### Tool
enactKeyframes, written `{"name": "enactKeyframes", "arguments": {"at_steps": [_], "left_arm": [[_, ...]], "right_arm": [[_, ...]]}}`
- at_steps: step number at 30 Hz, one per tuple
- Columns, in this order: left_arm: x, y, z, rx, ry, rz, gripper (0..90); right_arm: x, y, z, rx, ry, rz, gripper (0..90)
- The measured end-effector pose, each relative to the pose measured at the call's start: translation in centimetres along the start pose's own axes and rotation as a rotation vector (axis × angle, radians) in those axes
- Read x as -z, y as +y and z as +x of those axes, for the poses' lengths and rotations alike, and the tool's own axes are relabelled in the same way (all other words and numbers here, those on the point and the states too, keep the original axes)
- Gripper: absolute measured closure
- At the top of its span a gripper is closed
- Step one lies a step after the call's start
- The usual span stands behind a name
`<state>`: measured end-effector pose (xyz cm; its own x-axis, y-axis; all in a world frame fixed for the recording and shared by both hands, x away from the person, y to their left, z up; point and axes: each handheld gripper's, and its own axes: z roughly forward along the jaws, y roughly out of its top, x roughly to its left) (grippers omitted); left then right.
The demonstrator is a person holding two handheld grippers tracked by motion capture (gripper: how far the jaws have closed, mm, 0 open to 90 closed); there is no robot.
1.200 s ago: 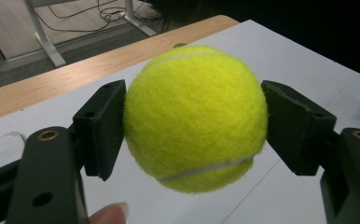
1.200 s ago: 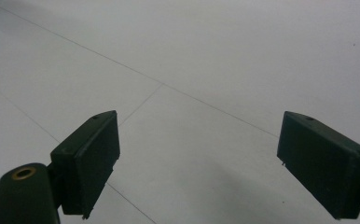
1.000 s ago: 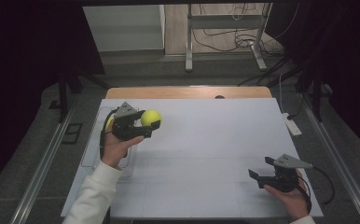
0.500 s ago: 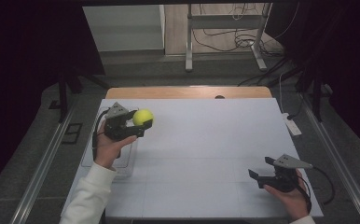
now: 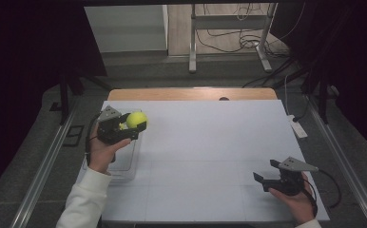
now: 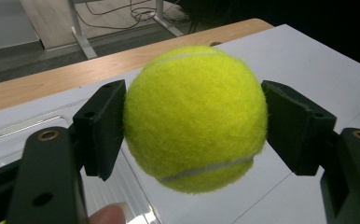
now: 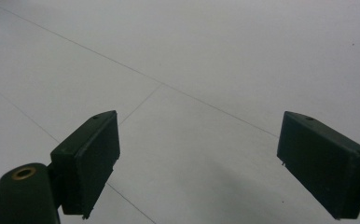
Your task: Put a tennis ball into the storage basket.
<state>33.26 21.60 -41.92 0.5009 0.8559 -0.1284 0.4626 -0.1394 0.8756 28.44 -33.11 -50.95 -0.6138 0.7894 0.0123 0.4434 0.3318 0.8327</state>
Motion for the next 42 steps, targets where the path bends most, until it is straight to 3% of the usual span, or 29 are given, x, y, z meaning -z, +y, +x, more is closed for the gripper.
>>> {"name": "enactKeyframes", "arguments": {"at_steps": [27, 42], "left_arm": [[1.7, -1.5, 2.2, 0.044, 0.054, 0.007, 27.2], [3.2, -3.0, 4.0, 0.084, 0.097, 0.023, 27.2]], "right_arm": [[0.1, 0.0, 0.1, 0.005, -0.002, 0.001, 13.3], [0.0, 0.0, 0.1, 0.005, -0.001, 0.003, 13.3]]}}
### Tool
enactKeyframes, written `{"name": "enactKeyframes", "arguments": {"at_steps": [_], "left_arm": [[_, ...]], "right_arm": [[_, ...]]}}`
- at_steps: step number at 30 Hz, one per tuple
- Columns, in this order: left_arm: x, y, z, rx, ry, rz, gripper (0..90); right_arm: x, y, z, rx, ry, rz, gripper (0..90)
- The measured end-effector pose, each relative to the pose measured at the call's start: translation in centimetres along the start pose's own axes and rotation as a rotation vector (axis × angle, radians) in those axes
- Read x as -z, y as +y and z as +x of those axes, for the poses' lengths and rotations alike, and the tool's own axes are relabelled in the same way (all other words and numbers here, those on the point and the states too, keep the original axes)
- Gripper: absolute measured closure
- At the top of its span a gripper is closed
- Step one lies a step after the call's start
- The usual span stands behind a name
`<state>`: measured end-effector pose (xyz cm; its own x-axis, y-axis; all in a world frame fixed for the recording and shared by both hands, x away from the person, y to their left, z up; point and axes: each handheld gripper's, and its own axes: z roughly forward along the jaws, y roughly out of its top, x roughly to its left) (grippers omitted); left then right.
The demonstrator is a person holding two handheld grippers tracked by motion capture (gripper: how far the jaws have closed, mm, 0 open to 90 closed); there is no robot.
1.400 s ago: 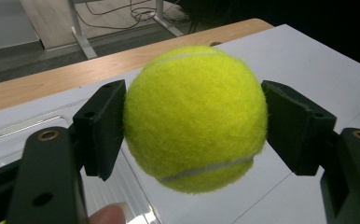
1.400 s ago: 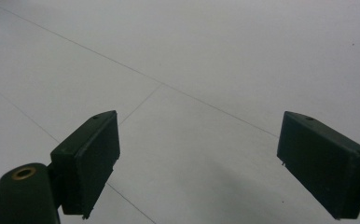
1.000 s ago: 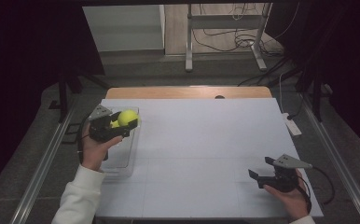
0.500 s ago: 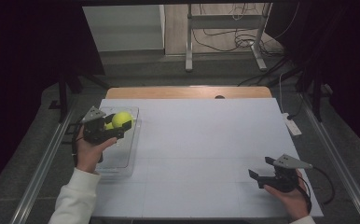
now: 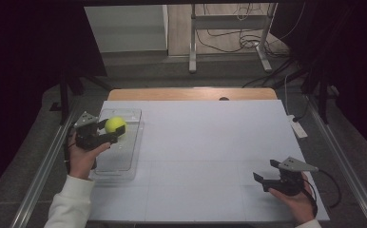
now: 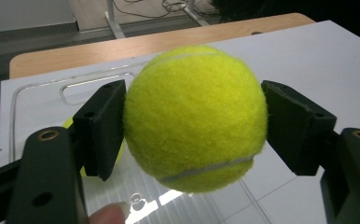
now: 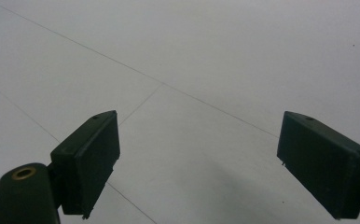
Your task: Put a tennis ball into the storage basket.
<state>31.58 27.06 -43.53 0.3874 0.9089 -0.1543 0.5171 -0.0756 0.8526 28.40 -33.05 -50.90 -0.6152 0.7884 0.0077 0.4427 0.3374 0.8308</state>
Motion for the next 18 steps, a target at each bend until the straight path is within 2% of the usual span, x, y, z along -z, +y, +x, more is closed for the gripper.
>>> {"name": "enactKeyframes", "arguments": {"at_steps": [15, 18], "left_arm": [[0.35, -0.41, 0.75, 0.012, 0.028, 0.013, 27.2], [0.3, -0.47, 0.83, 0.011, 0.044, 0.02, 27.2]], "right_arm": [[-0.05, 0.0, -0.05, 0.002, 0.002, 0.001, 13.3], [-0.06, 0.02, 0.03, 0.003, 0.004, -0.001, 13.3]]}}
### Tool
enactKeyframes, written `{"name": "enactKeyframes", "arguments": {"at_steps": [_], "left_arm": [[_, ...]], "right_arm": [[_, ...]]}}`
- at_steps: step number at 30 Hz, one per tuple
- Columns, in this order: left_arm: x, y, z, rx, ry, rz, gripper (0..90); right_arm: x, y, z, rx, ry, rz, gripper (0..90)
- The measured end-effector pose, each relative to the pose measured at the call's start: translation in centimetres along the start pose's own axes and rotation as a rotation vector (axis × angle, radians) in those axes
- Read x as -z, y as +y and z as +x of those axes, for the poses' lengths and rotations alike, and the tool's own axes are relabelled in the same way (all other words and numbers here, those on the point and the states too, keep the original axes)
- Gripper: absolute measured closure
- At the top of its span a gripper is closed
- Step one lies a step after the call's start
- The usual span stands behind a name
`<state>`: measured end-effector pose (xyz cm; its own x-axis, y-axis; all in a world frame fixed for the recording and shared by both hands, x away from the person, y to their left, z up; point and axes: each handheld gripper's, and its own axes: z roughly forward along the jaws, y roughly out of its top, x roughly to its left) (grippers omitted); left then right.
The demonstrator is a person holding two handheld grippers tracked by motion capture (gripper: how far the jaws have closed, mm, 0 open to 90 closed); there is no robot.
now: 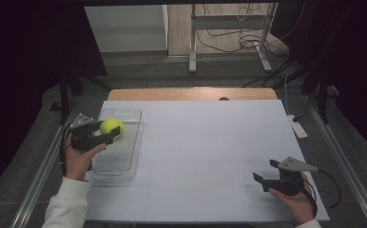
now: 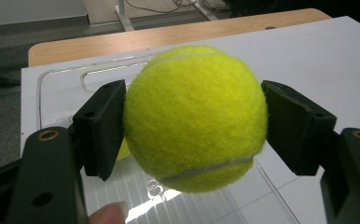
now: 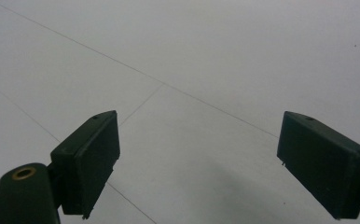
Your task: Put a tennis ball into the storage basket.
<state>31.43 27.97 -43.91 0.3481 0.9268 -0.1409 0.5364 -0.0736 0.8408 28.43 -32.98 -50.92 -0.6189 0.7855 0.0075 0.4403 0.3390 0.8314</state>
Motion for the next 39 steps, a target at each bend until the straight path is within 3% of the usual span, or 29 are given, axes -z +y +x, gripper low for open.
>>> {"name": "enactKeyframes", "arguments": {"at_steps": [13, 22, 30, 39], "left_arm": [[-0.4, -0.6, 1.2, 0.019, 0.04, 0.045, 27.2], [-0.7, -1.2, 2.1, 0.032, 0.055, 0.102, 27.1], [-1.3, -1.7, 2.2, 0.006, 0.08, 0.153, 27.1], [-1.9, -2.2, 2.6, 0.003, 0.101, 0.217, 27.1]], "right_arm": [[-0.1, 0.0, 0.0, 0.0, 0.0, 0.002, 13.3], [-0.2, 0.0, 0.0, 0.003, 0.002, 0.004, 13.3], [-0.2, 0.0, 0.0, 0.004, 0.002, 0.004, 13.3], [-0.2, 0.0, 0.0, 0.004, 0.001, 0.005, 13.3]]}}
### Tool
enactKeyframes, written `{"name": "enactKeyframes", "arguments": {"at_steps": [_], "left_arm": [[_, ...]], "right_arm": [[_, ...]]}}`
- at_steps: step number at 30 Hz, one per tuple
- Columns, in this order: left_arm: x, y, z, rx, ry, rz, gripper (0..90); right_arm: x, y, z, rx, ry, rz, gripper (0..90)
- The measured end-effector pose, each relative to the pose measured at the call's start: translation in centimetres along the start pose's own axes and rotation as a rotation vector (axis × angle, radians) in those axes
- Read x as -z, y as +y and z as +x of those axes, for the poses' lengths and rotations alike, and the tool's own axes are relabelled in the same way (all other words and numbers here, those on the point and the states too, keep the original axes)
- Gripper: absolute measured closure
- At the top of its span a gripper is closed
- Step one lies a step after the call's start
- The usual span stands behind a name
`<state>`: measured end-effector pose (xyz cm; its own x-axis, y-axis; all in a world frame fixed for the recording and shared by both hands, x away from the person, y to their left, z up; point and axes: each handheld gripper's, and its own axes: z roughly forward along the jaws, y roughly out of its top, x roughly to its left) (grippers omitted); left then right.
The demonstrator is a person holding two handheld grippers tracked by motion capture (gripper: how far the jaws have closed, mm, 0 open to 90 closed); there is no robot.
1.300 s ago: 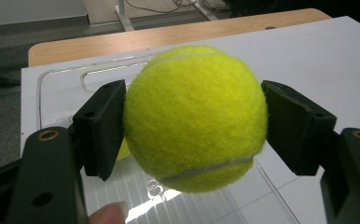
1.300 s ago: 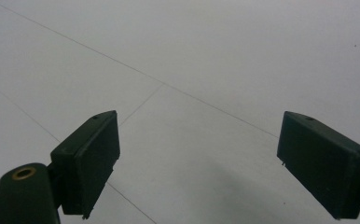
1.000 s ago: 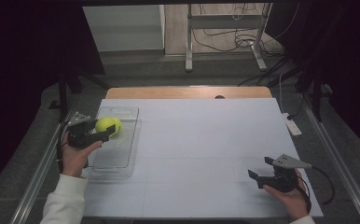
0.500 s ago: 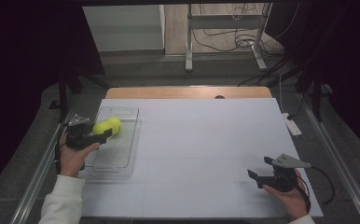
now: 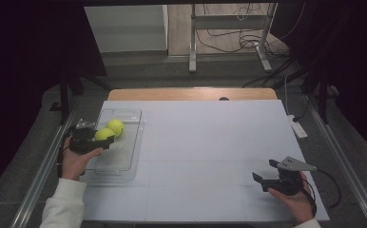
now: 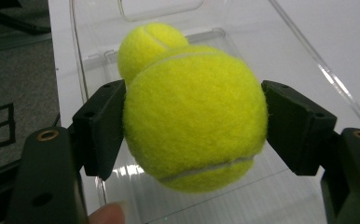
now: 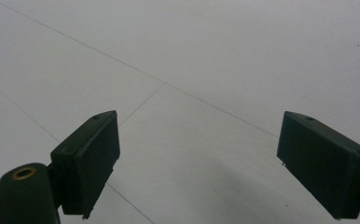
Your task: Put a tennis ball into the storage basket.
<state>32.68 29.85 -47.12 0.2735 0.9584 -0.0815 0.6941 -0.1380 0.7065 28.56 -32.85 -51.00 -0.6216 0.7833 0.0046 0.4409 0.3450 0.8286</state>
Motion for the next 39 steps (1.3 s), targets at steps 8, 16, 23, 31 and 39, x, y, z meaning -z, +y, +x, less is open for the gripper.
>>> {"name": "enactKeyframes", "arguments": {"at_steps": [8, 16, 23, 31, 39], "left_arm": [[-0.3, -0.1, -0.1, -0.013, 0.016, 0.042, 27.0], [-0.8, -0.1, -0.2, -0.025, 0.022, 0.094, 26.9], [-0.9, -0.1, -0.3, -0.033, 0.035, 0.111, 26.8], [-1.1, -0.3, -0.2, -0.033, 0.061, 0.116, 25.9], [-0.5, 0.0, -0.5, -0.05, 0.052, 0.059, 19.1]], "right_arm": [[0.0, 0.0, 0.0, -0.001, 0.001, 0.001, 13.3], [0.0, 0.0, 0.0, -0.001, 0.001, 0.002, 13.3], [-0.1, 0.0, 0.0, 0.0, 0.002, 0.002, 13.3], [-0.1, 0.0, 0.0, -0.001, 0.001, 0.004, 13.3], [-0.1, 0.0, 0.0, 0.0, 0.0, 0.005, 13.3]]}}
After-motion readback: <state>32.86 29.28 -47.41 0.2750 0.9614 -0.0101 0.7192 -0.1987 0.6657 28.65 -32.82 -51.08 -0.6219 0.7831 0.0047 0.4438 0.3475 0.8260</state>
